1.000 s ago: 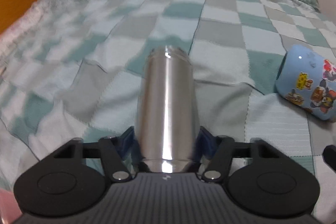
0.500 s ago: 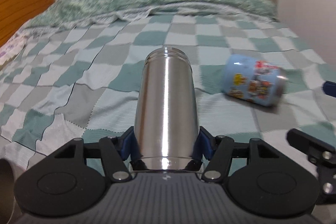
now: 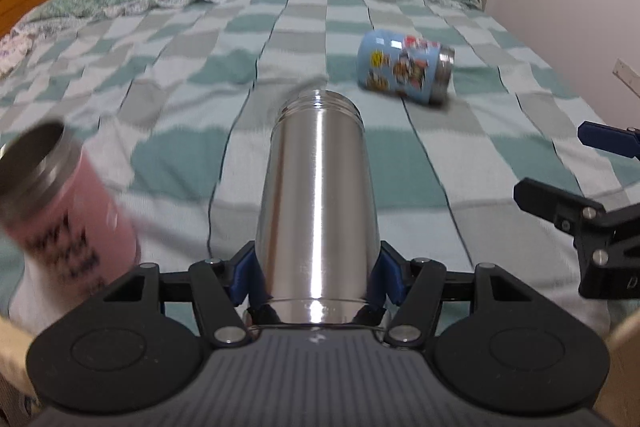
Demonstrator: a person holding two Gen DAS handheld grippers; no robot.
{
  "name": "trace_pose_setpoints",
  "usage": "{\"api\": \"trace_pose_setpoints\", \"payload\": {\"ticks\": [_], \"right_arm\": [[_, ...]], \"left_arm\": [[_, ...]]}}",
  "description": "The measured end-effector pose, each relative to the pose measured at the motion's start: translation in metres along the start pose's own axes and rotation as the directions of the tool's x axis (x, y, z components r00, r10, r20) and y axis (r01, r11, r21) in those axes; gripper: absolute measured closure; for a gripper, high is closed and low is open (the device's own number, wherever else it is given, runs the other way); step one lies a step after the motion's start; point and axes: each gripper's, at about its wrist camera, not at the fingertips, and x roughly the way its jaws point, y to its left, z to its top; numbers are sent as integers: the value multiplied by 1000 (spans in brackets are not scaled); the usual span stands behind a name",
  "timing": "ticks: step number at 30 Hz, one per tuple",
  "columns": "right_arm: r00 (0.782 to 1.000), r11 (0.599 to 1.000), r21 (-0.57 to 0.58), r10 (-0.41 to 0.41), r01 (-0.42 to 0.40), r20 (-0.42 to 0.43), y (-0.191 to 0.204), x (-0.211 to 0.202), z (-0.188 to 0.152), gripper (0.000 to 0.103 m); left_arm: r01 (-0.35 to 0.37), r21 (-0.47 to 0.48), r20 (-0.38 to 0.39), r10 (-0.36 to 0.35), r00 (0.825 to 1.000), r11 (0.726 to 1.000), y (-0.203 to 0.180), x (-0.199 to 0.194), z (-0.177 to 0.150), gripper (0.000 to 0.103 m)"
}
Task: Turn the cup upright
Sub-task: 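Lift the silver tumbler toward the right gripper while the right gripper grasps it, then rotate the held silver tumbler with the right gripper until its opening faces up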
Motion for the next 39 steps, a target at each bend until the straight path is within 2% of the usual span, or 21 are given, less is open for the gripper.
{"api": "trace_pose_setpoints", "payload": {"ticks": [7, 12, 13, 14, 15, 16, 18, 22, 27, 33, 39], "right_arm": [[997, 993, 108, 62, -57, -50, 9, -11, -22, 0], [992, 982, 170, 96, -82, -77, 17, -7, -29, 0], [992, 981, 175, 97, -82, -78, 19, -6, -29, 0], [992, 981, 178, 95, -80, -78, 21, -6, -30, 0], [992, 980, 181, 96, -81, -77, 22, -7, -29, 0], [992, 979, 185, 99, -83, -75, 24, -7, -29, 0], [993, 979, 186, 98, -84, -68, 26, -10, -26, 0], [992, 979, 178, 109, -97, -60, 32, -12, -18, 0], [986, 976, 165, 155, -142, -68, 52, 2, -4, 0], [967, 955, 211, 232, -207, -101, 79, 35, 17, 0], [961, 949, 266, 220, -170, -170, 97, 67, 30, 3]], "left_arm": [[-4, -16, -33, 4, 999, 1000, 9, 1, -28, 41], [-1, 28, 5, 1, 1000, 1000, 7, -3, -34, 39], [7, 37, 18, -8, 1000, 999, 6, -6, -34, 29], [15, 43, 36, -17, 999, 999, 7, -11, -34, 10], [18, 48, 70, -21, 997, 999, 9, -18, -34, 1], [17, 51, 107, -22, 994, 999, 11, -24, -35, 0], [27, 54, 162, -35, 986, 998, 21, -38, -37, 0], [41, 10, 223, -42, 974, 999, 49, -59, -40, 0], [-1, -28, 239, 7, 971, 1000, 86, -71, -44, 0], [-33, -38, 252, 42, 967, 999, 123, -77, -53, 0], [-38, -25, 260, 44, 965, 999, 140, -73, -57, 0]]}}
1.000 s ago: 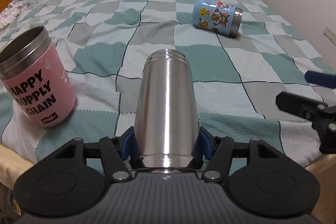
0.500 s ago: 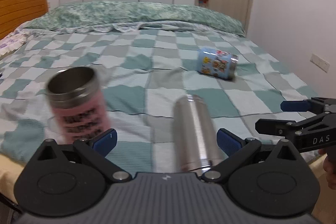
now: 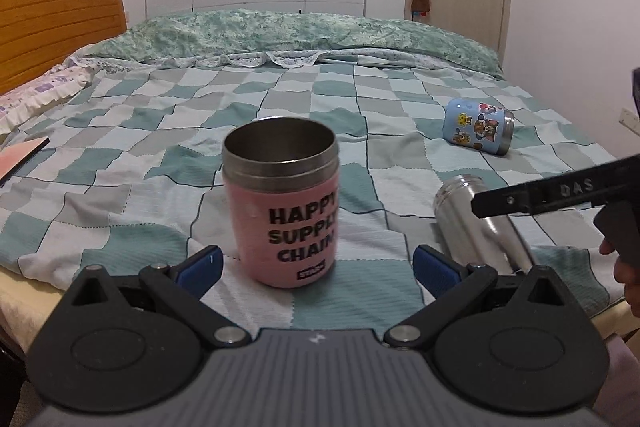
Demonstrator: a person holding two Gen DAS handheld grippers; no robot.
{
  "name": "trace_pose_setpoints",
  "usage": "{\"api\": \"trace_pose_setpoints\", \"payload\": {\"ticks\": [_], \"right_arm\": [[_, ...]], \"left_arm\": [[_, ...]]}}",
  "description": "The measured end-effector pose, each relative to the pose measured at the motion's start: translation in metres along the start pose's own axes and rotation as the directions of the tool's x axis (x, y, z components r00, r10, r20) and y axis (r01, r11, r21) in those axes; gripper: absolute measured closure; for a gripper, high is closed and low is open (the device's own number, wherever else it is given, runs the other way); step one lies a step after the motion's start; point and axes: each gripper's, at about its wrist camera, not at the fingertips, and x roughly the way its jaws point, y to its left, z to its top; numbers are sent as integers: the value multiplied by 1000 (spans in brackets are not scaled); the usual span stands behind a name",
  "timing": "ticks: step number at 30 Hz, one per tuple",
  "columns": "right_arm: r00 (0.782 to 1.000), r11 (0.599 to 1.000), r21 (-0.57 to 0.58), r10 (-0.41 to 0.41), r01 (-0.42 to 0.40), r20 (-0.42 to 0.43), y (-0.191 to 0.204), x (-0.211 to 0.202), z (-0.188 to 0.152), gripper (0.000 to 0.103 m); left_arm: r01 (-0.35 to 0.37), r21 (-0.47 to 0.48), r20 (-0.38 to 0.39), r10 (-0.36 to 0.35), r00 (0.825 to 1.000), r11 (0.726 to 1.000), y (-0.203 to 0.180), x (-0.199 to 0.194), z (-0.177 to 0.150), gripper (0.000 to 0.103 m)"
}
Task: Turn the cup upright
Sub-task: 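Rotate the held silver tumbler with the right gripper until its opening faces up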
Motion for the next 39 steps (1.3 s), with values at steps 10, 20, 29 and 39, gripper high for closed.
{"api": "trace_pose_setpoints", "payload": {"ticks": [10, 20, 29, 39], "right_arm": [[994, 991, 136, 4, 11, -109, -6, 39, 1, 12], [986, 951, 298, 119, -79, -119, -21, 53, -2, 33], [980, 984, 87, 140, -153, 138, 10, -5, -3, 40], [917, 983, -165, 133, -75, 376, 57, -21, 12, 42]], "left_arm": [[40, -1, -16, -40, 999, 999, 14, 18, -6, 0], [48, -54, -4, -49, 999, 997, 32, 18, -10, 0], [38, -94, 22, -36, 999, 995, 40, 8, -9, 0], [7, -111, 40, -3, 999, 994, 44, -9, -10, 0]]}}
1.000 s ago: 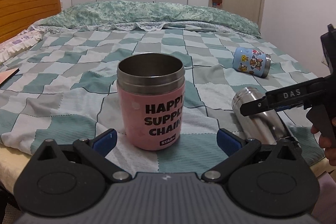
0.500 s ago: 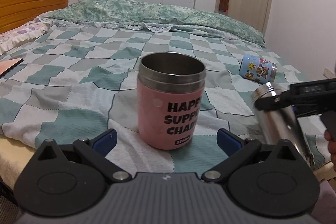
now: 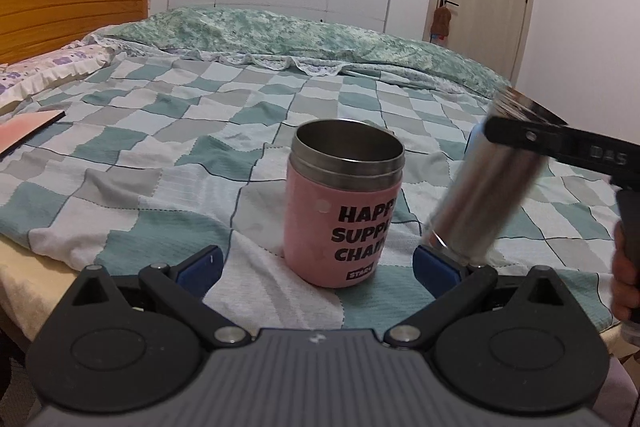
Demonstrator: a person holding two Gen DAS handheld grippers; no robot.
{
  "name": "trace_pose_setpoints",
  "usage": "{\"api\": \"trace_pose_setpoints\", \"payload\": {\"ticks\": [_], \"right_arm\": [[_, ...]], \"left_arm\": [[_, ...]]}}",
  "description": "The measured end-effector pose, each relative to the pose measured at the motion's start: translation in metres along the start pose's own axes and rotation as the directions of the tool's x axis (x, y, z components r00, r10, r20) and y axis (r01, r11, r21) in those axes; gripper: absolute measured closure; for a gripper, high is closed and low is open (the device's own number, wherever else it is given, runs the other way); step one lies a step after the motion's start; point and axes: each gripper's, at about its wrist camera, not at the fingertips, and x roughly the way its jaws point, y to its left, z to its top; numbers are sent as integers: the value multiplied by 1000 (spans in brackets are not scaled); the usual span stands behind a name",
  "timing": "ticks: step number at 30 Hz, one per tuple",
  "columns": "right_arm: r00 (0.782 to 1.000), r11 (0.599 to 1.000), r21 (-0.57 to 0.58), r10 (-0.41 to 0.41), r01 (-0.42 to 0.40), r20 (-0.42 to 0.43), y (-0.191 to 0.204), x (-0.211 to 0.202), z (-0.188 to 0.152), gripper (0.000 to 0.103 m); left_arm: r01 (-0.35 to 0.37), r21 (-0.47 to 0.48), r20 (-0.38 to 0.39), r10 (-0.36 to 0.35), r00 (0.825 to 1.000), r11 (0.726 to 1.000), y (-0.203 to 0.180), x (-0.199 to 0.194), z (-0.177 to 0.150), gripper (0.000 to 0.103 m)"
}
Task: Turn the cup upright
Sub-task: 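Rotate the held silver tumbler with the right gripper until its opening faces up, then lower the upright tumbler beside the pink cup and open the right gripper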
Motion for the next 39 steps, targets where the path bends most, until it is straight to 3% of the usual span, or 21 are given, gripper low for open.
{"api": "trace_pose_setpoints", "payload": {"ticks": [8, 12, 20, 23, 28, 34, 39], "right_arm": [[998, 992, -124, -12, 20, 67, 32, 26, 2, 42], [1000, 989, -146, -21, 21, -1, 41, 40, -11, 42], [1000, 990, -142, -22, 24, 15, 42, 41, -19, 41], [999, 992, -120, -25, 28, 27, 35, 31, -19, 0], [989, 991, -125, -24, 43, 145, 24, -23, -27, 0], [961, 972, -142, -152, 188, 230, 4, -99, -61, 0], [888, 930, -80, -315, 360, 335, -13, -153, -100, 0]], "left_arm": [[-25, -3, 13, 25, 1000, 1000, 4, -12, 0, 0], [-30, -7, 10, 30, 999, 1000, 3, -13, -1, 0], [-19, -7, 15, 19, 1000, 1000, -1, -13, -4, 0], [-2, -1, 37, 2, 999, 1000, -6, -17, -8, 0], [41, 21, 119, -43, 992, 999, -23, -28, -19, 0], [12, 127, 319, -52, 946, 992, -70, -43, -46, 0], [13, 179, 389, -83, 918, 984, -104, -37, -71, 0]]}}
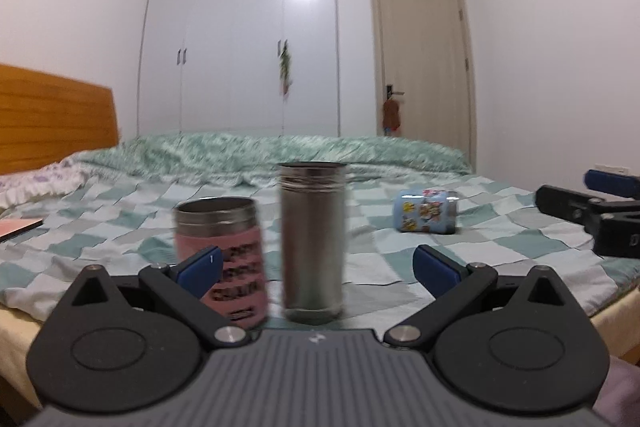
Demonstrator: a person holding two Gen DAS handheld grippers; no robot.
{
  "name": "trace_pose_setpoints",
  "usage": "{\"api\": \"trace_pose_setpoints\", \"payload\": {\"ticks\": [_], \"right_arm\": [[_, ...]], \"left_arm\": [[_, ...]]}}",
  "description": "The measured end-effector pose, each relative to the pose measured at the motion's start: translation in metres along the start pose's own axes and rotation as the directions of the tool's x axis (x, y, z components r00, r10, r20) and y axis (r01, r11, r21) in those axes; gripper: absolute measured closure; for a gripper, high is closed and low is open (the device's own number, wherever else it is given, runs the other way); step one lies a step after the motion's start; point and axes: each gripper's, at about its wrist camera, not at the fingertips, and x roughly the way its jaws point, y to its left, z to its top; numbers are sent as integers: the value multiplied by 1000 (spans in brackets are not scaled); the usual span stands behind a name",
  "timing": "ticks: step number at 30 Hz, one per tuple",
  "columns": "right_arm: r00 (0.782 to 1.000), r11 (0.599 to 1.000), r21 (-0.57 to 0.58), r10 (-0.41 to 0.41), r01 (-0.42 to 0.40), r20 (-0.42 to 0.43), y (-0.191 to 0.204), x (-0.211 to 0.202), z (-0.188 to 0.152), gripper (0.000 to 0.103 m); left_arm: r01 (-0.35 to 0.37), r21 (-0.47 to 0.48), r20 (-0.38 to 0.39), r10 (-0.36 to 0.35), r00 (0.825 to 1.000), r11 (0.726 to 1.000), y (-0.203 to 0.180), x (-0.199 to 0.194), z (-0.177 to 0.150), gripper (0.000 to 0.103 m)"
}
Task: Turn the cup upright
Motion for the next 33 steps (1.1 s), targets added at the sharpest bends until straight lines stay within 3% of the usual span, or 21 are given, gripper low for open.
{"api": "trace_pose_setpoints", "payload": {"ticks": [3, 12, 19, 33], "right_arm": [[998, 998, -7, -64, 64, 1, -12, -18, -13, 0], [994, 994, -4, -105, 105, -43, -21, -32, -49, 0], [993, 994, 12, -105, 105, -59, -19, -24, -53, 0], [994, 995, -14, -100, 100, -52, -13, -24, -51, 0]], "left_arm": [[-3, 14, 25, 3, 1000, 1000, -14, 4, -12, 0], [-20, -26, -2, 20, 1000, 999, -18, 16, -37, 0], [-13, 10, -14, 13, 1000, 1000, -18, 16, -41, 0], [-9, -8, 2, 9, 1000, 1000, -14, 13, -42, 0]]}}
